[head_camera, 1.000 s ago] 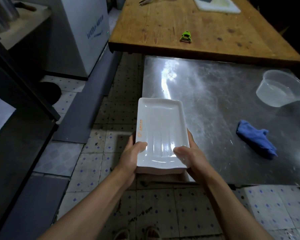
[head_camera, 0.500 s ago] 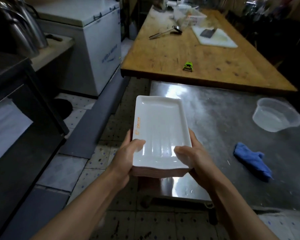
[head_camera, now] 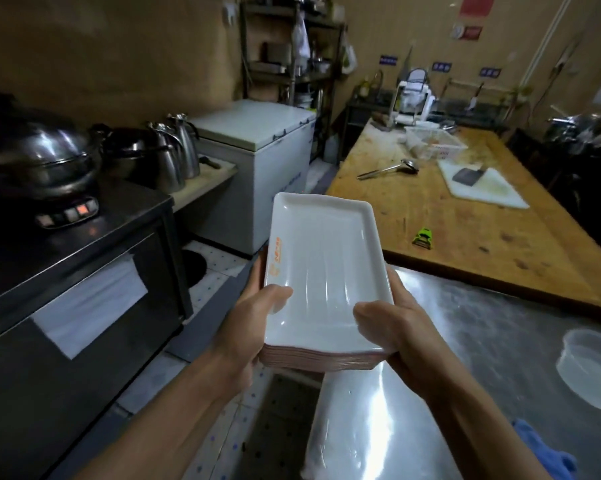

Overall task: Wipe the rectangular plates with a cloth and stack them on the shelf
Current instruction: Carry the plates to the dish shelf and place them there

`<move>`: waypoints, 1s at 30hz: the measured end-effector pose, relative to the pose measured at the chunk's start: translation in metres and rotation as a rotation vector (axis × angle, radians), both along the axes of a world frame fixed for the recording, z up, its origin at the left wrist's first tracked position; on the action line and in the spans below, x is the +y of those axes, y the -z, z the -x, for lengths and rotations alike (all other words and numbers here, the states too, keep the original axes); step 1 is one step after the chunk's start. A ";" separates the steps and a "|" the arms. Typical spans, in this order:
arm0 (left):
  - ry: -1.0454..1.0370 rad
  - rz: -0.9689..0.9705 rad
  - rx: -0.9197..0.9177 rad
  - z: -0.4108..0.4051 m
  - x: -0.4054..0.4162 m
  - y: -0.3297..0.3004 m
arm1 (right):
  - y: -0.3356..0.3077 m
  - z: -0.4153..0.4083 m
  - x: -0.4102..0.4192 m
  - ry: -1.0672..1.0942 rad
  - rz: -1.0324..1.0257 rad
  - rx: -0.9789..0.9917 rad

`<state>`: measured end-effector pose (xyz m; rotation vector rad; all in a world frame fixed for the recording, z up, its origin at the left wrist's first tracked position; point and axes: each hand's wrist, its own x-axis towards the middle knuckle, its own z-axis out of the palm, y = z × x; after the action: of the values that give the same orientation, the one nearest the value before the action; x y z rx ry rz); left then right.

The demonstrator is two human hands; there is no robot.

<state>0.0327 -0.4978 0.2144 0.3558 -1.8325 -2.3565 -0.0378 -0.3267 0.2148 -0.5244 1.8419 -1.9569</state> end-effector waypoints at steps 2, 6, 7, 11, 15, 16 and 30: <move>-0.025 -0.014 0.014 0.005 -0.014 -0.007 | -0.007 0.007 -0.016 -0.029 0.002 0.019; -0.061 -0.037 0.039 0.027 -0.051 -0.013 | -0.015 0.033 -0.055 -0.066 0.007 0.036; -0.060 -0.039 0.050 0.034 -0.062 -0.015 | -0.017 0.041 -0.067 -0.070 0.007 0.040; -0.038 -0.024 0.096 0.069 -0.117 -0.021 | -0.022 0.074 -0.122 -0.062 0.026 0.059; 0.002 0.031 0.123 0.114 -0.180 -0.033 | -0.034 0.110 -0.180 -0.026 0.035 0.075; 0.014 0.036 0.127 0.125 -0.195 -0.036 | -0.038 0.119 -0.193 -0.019 0.041 0.079; 0.093 -0.017 0.160 0.315 -0.325 -0.033 | -0.042 0.294 -0.325 0.148 0.064 0.018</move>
<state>-0.2826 -0.8233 0.2476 0.0824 -1.7931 -2.3837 -0.3321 -0.6513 0.2573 -0.4378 1.8822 -2.1199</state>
